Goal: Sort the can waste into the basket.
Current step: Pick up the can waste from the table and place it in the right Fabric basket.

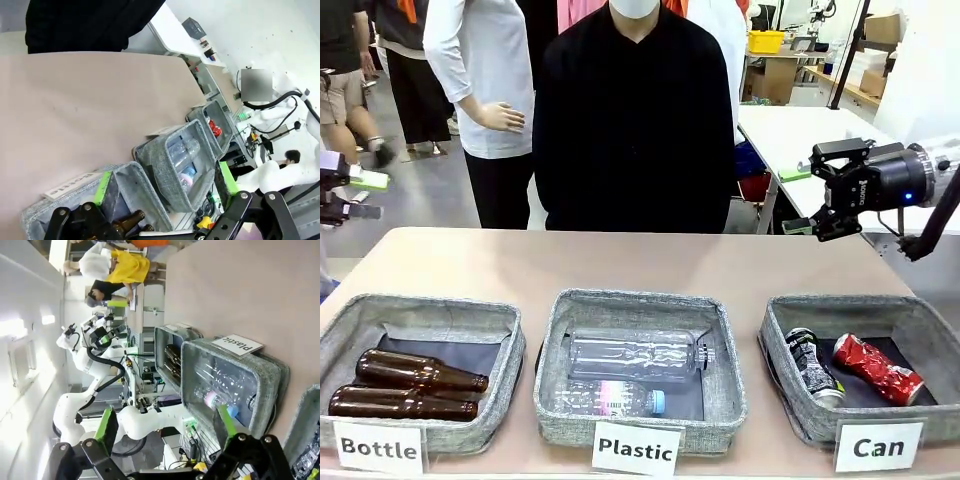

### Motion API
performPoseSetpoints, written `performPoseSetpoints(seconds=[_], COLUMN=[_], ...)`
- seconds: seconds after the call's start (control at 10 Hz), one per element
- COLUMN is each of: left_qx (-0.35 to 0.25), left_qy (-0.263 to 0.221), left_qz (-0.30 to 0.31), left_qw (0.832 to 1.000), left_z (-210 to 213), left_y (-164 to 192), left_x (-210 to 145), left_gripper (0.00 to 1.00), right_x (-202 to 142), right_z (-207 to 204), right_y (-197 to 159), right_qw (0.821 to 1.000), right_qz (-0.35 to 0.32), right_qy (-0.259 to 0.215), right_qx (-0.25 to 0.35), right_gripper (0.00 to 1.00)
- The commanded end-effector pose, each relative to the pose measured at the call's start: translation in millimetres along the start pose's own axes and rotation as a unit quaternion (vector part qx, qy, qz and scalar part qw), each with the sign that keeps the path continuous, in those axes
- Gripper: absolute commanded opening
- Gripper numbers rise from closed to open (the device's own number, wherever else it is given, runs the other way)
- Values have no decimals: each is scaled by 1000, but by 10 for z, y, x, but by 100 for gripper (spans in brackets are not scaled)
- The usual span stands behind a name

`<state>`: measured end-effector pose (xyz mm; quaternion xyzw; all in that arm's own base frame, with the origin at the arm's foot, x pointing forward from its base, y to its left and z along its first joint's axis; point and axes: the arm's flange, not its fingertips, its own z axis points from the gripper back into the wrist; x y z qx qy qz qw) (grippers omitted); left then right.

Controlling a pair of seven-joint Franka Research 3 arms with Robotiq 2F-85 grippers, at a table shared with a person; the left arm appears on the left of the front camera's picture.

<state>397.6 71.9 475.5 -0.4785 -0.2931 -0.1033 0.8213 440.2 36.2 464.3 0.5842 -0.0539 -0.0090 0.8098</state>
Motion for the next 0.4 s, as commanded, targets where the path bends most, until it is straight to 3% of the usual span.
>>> performPoseSetpoints(seconds=[0.0, 0.3], left_qx=[1, 1], left_qy=[-4, -4], left_qz=[9, 9], left_qw=[1000, 1000], left_z=[12, 12], left_y=[1, 1], left_x=[-41, -41], left_gripper=[100, 100], right_x=[10, 10], right_z=[50, 50], right_y=[6, 6], right_qw=[1000, 1000], right_qz=[5, 5], right_qy=[0, 0], right_qx=[-1, -1], right_gripper=[100, 100])
